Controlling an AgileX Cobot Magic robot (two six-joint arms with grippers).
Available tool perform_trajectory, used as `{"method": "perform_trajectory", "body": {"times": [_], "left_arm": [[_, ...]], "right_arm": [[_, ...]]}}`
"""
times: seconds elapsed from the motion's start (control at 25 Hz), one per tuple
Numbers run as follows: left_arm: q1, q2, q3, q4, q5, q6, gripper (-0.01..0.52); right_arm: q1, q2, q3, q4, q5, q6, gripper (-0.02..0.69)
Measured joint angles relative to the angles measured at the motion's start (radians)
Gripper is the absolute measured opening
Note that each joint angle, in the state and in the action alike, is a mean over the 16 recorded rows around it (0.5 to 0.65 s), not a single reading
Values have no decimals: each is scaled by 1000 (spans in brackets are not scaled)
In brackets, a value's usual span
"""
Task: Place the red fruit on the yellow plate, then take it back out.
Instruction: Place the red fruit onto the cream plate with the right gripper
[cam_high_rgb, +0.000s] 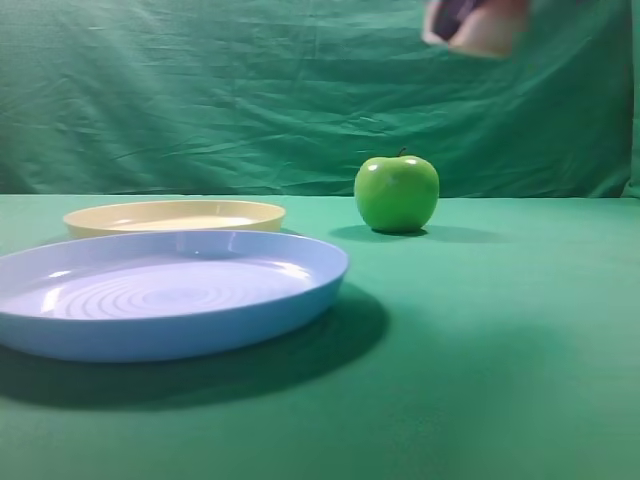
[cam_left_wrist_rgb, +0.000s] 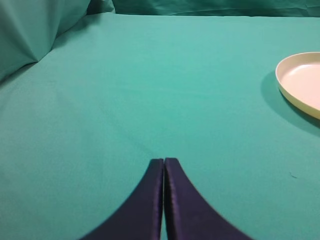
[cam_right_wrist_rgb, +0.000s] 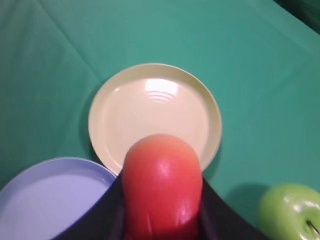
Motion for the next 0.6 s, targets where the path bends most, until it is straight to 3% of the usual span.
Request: {"method": "perform_trajectory", "body": {"times": [0.44,0.6], "left_arm": [[0,0,0,0,0,0,0],[0,0,0,0,0,0,0]], "right_arm": [[101,362,-256,20,-89,-55,206],[103,458,-308,30,-131,-78,244]]}}
